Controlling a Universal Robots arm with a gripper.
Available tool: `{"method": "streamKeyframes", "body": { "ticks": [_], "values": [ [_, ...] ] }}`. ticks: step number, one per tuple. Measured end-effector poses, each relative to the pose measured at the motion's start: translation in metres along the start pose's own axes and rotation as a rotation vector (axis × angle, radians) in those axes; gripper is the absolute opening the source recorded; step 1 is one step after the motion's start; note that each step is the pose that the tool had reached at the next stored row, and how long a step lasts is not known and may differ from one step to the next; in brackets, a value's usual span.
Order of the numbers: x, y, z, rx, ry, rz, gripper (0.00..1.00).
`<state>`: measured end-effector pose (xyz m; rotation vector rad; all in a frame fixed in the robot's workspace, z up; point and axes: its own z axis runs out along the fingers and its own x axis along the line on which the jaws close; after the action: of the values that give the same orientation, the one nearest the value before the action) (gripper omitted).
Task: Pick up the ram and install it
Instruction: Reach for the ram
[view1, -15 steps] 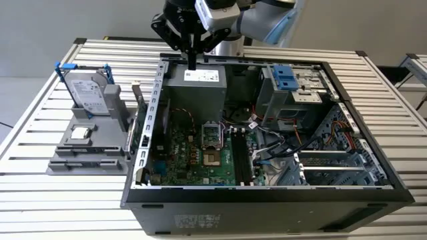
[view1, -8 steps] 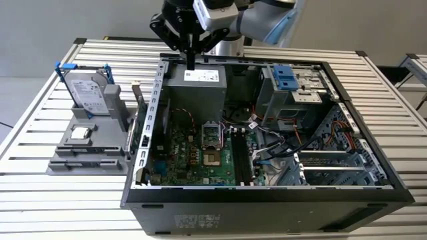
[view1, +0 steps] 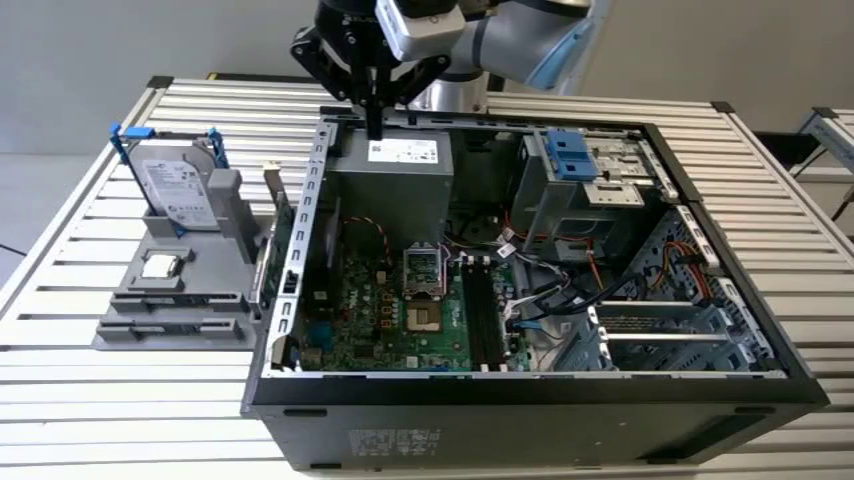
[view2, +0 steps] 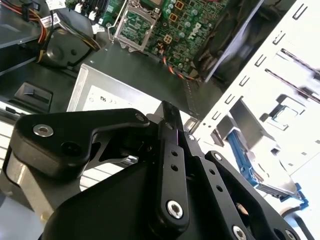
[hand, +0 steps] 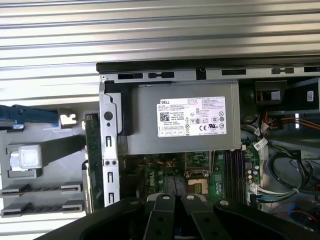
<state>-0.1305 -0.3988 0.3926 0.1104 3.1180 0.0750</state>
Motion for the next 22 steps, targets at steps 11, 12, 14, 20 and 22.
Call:
{"method": "streamKeyframes", "body": {
  "ticks": [11, 12, 14, 20, 22],
  "values": [
    [0.0076, -0.0005, -0.0002, 0.0, 0.0, 0.0, 0.0],
    [0.0083, -0.0006, -0.0002, 0.0, 0.0, 0.0, 0.0],
    [0.0097, -0.0007, -0.0002, 0.0, -0.0001, 0.0, 0.0],
    [0.0146, -0.0011, -0.0003, 0.0, -0.0001, 0.0, 0.0],
    [0.0165, -0.0012, -0.0004, 0.0001, 0.0, 0.0, 0.0]
  ]
}}
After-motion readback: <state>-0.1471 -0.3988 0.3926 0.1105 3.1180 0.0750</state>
